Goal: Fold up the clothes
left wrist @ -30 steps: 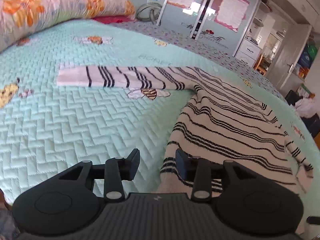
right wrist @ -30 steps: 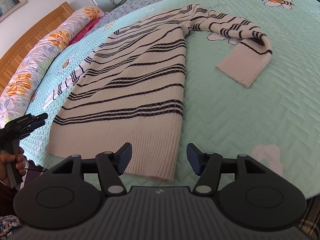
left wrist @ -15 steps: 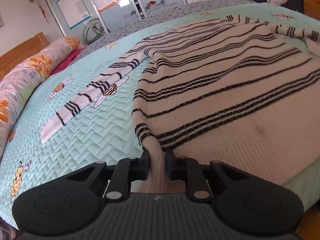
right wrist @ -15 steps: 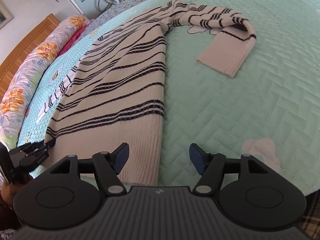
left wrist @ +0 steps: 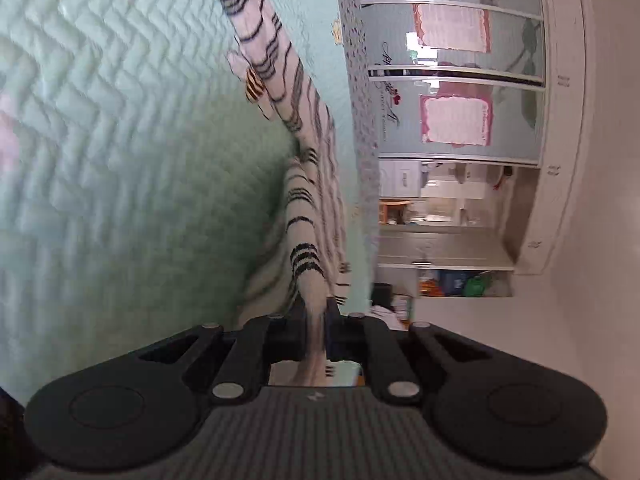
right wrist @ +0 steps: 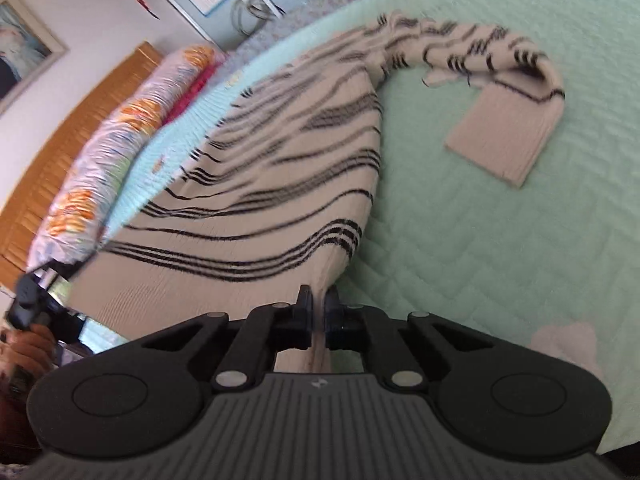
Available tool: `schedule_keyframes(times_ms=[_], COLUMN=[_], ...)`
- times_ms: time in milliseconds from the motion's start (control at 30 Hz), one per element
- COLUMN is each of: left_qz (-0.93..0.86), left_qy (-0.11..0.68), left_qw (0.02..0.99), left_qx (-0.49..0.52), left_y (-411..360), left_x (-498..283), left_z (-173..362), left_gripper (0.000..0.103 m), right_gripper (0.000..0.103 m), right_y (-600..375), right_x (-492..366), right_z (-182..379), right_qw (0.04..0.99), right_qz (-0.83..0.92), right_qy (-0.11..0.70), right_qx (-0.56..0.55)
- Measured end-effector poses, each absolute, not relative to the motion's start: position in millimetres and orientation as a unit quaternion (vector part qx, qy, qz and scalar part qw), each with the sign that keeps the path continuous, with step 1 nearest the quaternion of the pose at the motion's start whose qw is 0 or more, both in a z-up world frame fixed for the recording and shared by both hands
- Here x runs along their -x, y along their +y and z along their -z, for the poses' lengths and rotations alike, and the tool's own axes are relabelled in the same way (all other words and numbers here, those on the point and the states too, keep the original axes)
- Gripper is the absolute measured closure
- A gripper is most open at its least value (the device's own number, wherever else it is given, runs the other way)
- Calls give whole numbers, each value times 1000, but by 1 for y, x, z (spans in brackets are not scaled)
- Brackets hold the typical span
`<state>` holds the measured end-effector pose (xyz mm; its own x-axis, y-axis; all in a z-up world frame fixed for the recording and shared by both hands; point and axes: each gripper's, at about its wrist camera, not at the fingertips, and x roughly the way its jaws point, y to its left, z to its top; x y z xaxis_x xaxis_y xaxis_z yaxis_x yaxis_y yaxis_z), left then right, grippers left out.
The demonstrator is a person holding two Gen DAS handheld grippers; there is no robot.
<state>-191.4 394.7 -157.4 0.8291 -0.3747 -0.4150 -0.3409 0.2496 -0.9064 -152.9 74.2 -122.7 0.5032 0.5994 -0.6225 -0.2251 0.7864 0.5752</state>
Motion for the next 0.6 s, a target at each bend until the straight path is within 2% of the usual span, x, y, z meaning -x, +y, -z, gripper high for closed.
schedule_keyframes(times_ms=[33, 100, 133, 167, 300, 367, 433, 500, 600], left_qz=[-26, -89, -97, -98, -140, -140, -111, -85, -76], left_qy=[325, 378, 382, 380, 368, 337, 319, 323, 345], left_qw=[761, 809, 827, 841, 879, 904, 927, 939, 935], left_qx=[561, 440, 402, 373, 269, 221, 163, 79, -29], left_y=[393, 384, 377, 370, 347, 337, 322, 294, 264], left_x=[192, 191, 191, 193, 197, 195, 189, 171, 147], left_z=[158, 156, 153, 149, 123, 105, 95, 98, 119], left_gripper=[95, 97, 97, 96, 68, 60, 40, 34, 34], right_gripper=[98, 90, 84, 82, 82, 82, 81, 75, 72], right_y=[76, 85, 90, 94, 86, 82, 80, 80, 90], right_x=[152, 152, 153, 154, 158, 158, 155, 151, 150], right_z=[121, 123, 126, 128, 128, 118, 112, 111, 115], right_qw=[835, 835, 840, 843, 847, 863, 870, 872, 868], right_qz=[-260, -261, -246, -232, -216, -199, -188, -180, -179], right_qy=[440, 458, 465, 471, 465, 445, 435, 432, 441], right_qx=[-205, -156, -134, -113, -136, -135, -136, -141, -139])
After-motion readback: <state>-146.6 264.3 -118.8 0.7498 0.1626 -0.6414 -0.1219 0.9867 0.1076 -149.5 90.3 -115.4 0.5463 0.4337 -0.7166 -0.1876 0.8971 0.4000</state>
